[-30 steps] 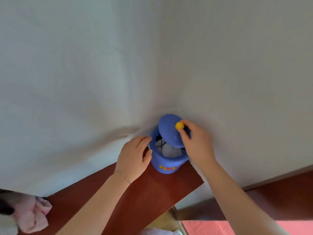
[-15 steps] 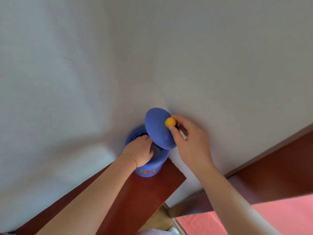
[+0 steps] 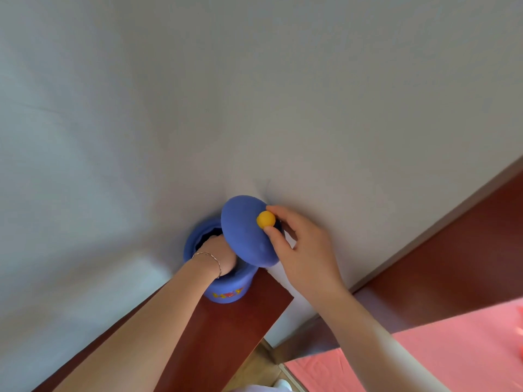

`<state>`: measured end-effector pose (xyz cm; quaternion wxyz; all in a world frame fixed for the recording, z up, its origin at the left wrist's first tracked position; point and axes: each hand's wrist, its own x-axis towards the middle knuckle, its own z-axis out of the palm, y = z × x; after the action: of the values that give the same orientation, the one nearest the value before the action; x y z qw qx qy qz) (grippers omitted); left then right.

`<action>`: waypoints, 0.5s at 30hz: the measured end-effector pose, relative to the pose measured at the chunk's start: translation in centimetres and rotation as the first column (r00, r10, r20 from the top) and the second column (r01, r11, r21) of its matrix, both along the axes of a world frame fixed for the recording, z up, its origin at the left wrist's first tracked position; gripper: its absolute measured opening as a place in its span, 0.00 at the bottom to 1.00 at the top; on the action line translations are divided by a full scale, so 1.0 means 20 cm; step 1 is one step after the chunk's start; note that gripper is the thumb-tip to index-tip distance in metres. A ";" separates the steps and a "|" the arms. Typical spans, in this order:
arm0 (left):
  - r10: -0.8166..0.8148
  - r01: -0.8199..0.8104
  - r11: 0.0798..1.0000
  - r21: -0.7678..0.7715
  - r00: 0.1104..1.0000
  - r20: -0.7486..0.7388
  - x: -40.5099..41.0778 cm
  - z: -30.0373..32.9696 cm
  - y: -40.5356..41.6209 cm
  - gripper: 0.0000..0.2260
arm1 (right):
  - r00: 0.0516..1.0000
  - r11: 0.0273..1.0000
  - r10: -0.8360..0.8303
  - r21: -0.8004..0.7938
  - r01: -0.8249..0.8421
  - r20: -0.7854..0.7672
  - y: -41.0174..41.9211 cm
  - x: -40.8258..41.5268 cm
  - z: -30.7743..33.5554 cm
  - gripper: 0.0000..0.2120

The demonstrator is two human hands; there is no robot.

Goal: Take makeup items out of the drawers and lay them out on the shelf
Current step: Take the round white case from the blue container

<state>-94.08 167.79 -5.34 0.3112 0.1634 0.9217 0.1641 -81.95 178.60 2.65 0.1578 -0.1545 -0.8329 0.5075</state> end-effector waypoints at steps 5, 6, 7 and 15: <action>0.047 -0.044 0.995 0.093 0.999 -0.027 0.01 0.04 -0.03 0.20 | 0.999 1.000 0.024 -0.005 -0.024 0.026 -0.02 -0.01 -0.01 0.12; 0.056 -0.053 0.993 0.101 0.998 -0.024 0.01 0.04 -0.04 0.21 | 0.999 0.999 0.033 -0.007 -0.033 0.033 -0.03 -0.01 -0.01 0.12; 0.058 -0.056 0.993 0.102 0.998 -0.020 0.01 0.04 -0.05 0.21 | 0.998 0.999 0.042 -0.008 -0.042 0.039 -0.03 -0.01 -0.01 0.12; 0.168 -0.122 0.929 0.350 0.980 -0.103 0.04 0.14 -0.11 0.18 | 1.000 1.000 0.028 0.014 -0.028 0.002 -0.07 -0.04 0.01 0.12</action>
<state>-93.20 165.60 -2.55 0.2037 0.1568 0.9072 0.3330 -82.65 177.13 2.78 0.1510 -0.1424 -0.8387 0.5035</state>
